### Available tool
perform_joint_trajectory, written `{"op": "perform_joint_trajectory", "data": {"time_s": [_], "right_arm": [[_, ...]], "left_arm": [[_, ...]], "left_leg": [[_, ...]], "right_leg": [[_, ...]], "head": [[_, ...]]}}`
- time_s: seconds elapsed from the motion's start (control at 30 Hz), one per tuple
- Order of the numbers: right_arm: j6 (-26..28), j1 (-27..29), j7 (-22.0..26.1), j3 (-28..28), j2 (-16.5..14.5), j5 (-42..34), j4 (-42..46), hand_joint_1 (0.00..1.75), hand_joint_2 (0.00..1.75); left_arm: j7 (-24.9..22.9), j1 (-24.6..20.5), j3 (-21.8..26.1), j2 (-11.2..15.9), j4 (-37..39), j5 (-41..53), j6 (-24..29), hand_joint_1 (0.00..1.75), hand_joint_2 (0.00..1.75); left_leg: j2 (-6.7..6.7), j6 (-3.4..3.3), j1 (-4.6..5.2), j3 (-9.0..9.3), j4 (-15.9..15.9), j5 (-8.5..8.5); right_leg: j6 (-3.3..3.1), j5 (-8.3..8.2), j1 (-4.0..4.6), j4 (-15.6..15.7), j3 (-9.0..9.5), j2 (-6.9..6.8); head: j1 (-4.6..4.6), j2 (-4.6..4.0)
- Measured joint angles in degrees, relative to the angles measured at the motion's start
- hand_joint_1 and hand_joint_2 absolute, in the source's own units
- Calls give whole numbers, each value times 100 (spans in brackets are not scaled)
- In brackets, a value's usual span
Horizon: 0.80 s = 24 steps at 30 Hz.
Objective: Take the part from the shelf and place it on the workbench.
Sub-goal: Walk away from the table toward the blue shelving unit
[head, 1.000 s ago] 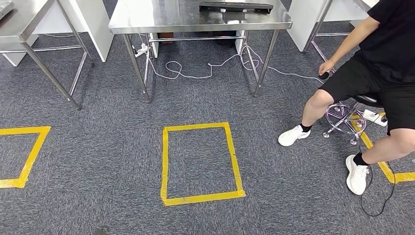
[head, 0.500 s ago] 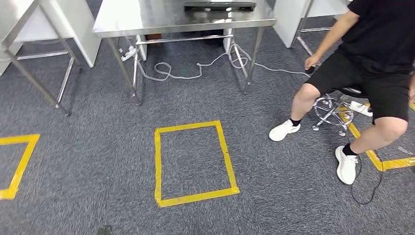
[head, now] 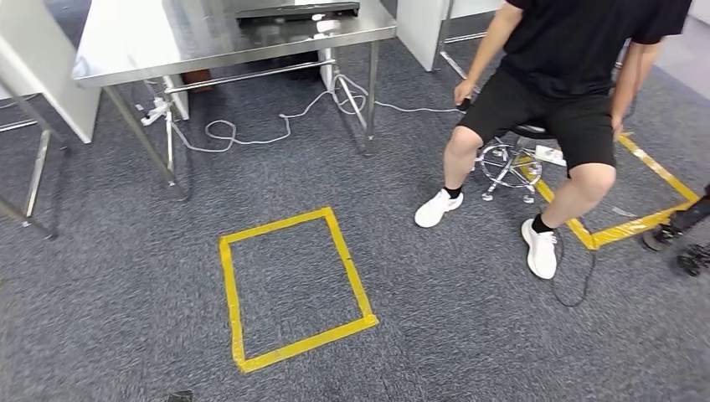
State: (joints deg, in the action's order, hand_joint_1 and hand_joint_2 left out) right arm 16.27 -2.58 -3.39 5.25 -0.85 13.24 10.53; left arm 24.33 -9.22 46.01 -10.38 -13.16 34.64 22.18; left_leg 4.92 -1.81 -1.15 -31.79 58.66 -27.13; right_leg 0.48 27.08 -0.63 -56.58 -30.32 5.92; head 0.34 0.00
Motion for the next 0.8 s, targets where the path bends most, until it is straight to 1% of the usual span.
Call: {"op": "perform_joint_trajectory", "data": {"time_s": [0.03,0.07,0.1,0.13,0.17,0.2,0.23,0.27,0.3,0.33,0.37,0.4,0.43,0.47,0.5,0.53,0.57,0.6,0.63,0.67,0.7,0.73,0.77,0.8], "right_arm": [[-1,-5,0,-1,-3,1,0,0,0],[-2,-7,0,-1,-1,1,0,0,0],[-3,1,0,-1,3,1,0,0,0],[-4,7,0,-1,5,1,0,0,0],[-4,8,-1,-1,8,1,0,0,0],[-4,2,-2,-1,12,1,0,0,0],[-4,-3,-2,-1,13,1,0,0,0],[-4,-8,-3,-1,15,3,0,0,0],[-5,-9,-3,-2,17,7,0,0,0],[-5,-1,-3,-3,18,10,0,0,0],[-5,10,-3,-4,21,13,-1,0,0],[-5,19,-3,-5,27,15,-1,0,0],[-7,22,-3,-5,33,16,-1,0,0],[-10,15,-2,-8,38,20,-1,0,0],[-15,8,-2,-14,40,25,0,0,0],[-20,3,-2,-22,41,31,-1,0,0],[-26,5,-2,-33,43,37,-1,0,0],[-28,11,-2,-42,44,40,-2,0,0],[-31,15,-2,-49,44,42,-3,0,0],[-32,14,-2,-54,45,42,-4,0,0],[-34,12,0,-57,44,41,-4,0,0],[-38,9,3,-62,43,40,-4,0,0],[-43,8,5,-68,41,40,-4,0,0],[-53,12,8,-74,37,39,-4,0,0]], "left_arm": [[0,-1,-1,4,1,-4,2,0,0],[0,-3,-2,1,1,-7,2,0,0],[0,-7,-2,-4,1,-9,3,0,0],[1,-8,-2,-8,1,-11,4,0,0],[2,-7,-2,-12,1,-11,4,0,0],[3,-4,-1,-16,1,-11,4,0,0],[3,1,-1,-16,1,-11,4,0,0],[3,7,-1,-16,1,-11,3,0,0],[3,12,-1,-16,1,-11,3,0,0],[3,13,-1,-16,1,-11,3,0,0],[4,14,-1,-17,1,-12,3,0,0],[4,14,-1,-19,1,-12,3,0,0],[6,13,-1,-22,1,-12,3,0,0],[11,15,-1,-24,1,-13,3,0,0],[17,15,-1,-26,1,-12,4,0,0],[23,14,-1,-27,1,-11,4,0,0],[28,11,-2,-31,1,-12,4,0,0],[30,6,-2,-36,1,-12,4,0,0],[31,-1,-3,-40,1,-12,4,0,0],[32,-5,-3,-44,1,-12,4,0,0],[33,-3,-3,-45,1,-11,4,0,0],[33,4,-3,-44,1,-11,5,0,0],[31,16,-3,-43,2,-11,2,0,0],[21,27,-3,-42,4,-9,-15,0,0]], "left_leg": [[58,-14,8,33,-89,-7],[12,-16,22,37,-123,-6],[-61,-25,15,50,-159,10],[-134,-40,9,73,-209,32],[-219,-63,1,96,-259,57],[-312,-82,-5,114,-299,77],[-407,-94,14,118,-309,80],[-506,-102,24,114,-308,80],[-599,-101,33,109,-307,77],[-683,-99,37,105,-305,75],[-758,-92,37,105,-303,71],[-827,-81,36,110,-299,64],[-891,-62,42,117,-288,54],[-948,-31,56,125,-275,35],[-997,4,72,140,-261,16],[-1045,37,88,158,-249,-1],[-1095,67,95,181,-248,-16],[-1140,94,90,203,-246,-27],[-1112,127,74,203,-212,-70],[-1012,157,54,168,-106,-172],[-862,184,35,78,116,-338],[-691,202,20,-67,457,-554],[-578,208,14,-243,857,-765],[-522,212,12,-401,1204,-904]], "right_leg": [[27,-10,-9,-1,-36,66],[63,-25,-10,6,-83,132],[96,-33,-21,0,-115,171],[115,-8,-13,-48,-159,110],[113,74,-1,-189,-244,-26],[97,218,6,-460,-374,-201],[80,397,3,-826,-565,-374],[80,563,-7,-1216,-763,-467],[102,668,-20,-1517,-911,-508],[146,682,-34,-1623,-955,-531],[208,603,-48,-1477,-866,-560],[271,462,-62,-1114,-660,-623],[309,304,-71,-657,-409,-746],[321,161,-55,-279,-204,-868],[296,65,-38,-45,-84,-954],[257,15,-18,38,-53,-990],[219,-8,3,24,-73,-947],[174,-21,-17,24,-77,-880],[138,-34,-48,29,-70,-821],[84,-55,-78,35,-64,-763],[36,-78,-106,41,-60,-708],[-2,-96,-107,39,-73,-652],[-35,-112,-93,36,-93,-591],[-47,-120,-78,34,-109,-520]], "head": [[-4,0],[-13,0],[-23,0],[-21,0],[-9,0],[8,0],[20,0],[32,0],[35,0],[35,0],[38,0],[40,0],[43,0],[46,0],[40,0],[34,0],[25,0],[18,0],[10,0],[0,0],[-9,0],[-20,0],[-24,0],[-22,0]]}}
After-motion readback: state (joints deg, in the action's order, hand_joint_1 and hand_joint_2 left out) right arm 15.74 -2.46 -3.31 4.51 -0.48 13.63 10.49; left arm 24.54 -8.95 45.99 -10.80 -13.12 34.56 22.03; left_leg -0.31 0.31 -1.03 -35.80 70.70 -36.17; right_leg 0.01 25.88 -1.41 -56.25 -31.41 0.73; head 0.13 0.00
